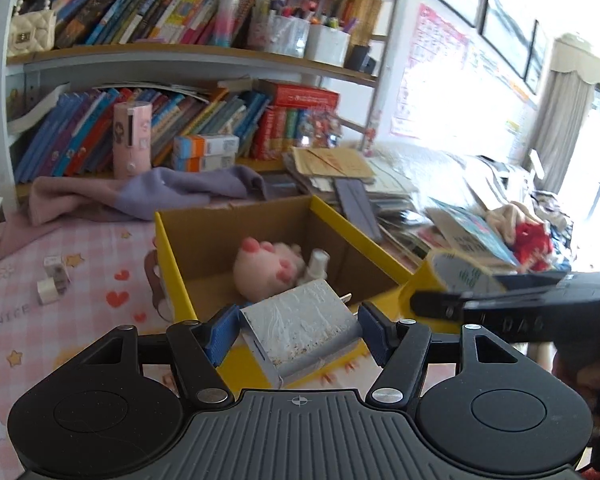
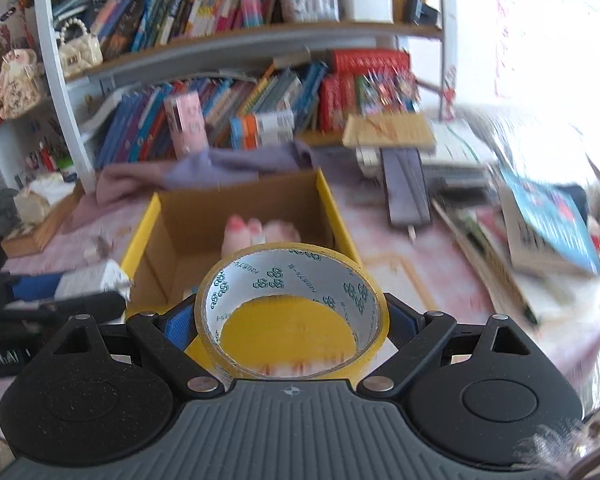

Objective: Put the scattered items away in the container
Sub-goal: 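Carry the tape roll with the right tool while the left carries the block over the box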

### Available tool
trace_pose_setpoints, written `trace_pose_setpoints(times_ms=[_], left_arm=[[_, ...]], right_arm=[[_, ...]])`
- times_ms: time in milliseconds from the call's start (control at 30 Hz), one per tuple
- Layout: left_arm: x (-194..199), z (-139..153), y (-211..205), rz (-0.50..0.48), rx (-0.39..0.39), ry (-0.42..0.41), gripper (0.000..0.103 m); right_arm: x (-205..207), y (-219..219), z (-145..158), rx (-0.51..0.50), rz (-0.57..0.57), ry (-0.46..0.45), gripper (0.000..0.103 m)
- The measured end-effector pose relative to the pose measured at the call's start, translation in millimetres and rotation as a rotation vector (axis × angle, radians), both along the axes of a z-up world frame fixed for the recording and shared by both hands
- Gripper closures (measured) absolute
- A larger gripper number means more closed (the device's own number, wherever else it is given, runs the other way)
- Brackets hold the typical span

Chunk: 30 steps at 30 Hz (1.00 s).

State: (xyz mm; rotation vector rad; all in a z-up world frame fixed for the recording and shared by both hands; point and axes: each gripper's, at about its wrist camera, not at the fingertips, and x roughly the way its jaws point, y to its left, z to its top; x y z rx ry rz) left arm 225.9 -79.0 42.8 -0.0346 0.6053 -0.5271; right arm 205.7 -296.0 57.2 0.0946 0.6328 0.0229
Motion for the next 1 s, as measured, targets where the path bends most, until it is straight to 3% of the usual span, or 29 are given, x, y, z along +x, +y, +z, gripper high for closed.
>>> trace_pose_setpoints(times_ms=[167, 333, 600, 833, 1000], left_arm=[[24, -2, -15, 0.055, 0.034, 0.002, 0.038], [43, -8, -31, 0.107, 0.077, 0.011, 0.038], [73, -28, -54, 0.152, 0.171, 0.068, 0.038], [89, -50, -60, 0.173, 0.204, 0.153, 0.038], [92, -60, -63, 0.182, 0.221, 0.18, 0.038]], right_arm=[[47, -7, 9, -0.002, 0.093, -0.044, 0.012], [92, -7, 4, 0.04, 0.181, -0.032, 0.012], [158, -3, -29, 0.124, 0.276, 0.151, 0.012], [178, -2, -60, 0.104, 0.322, 0.253, 0.012], [179, 6, -67, 0.033, 0.367, 0.236, 0.012]])
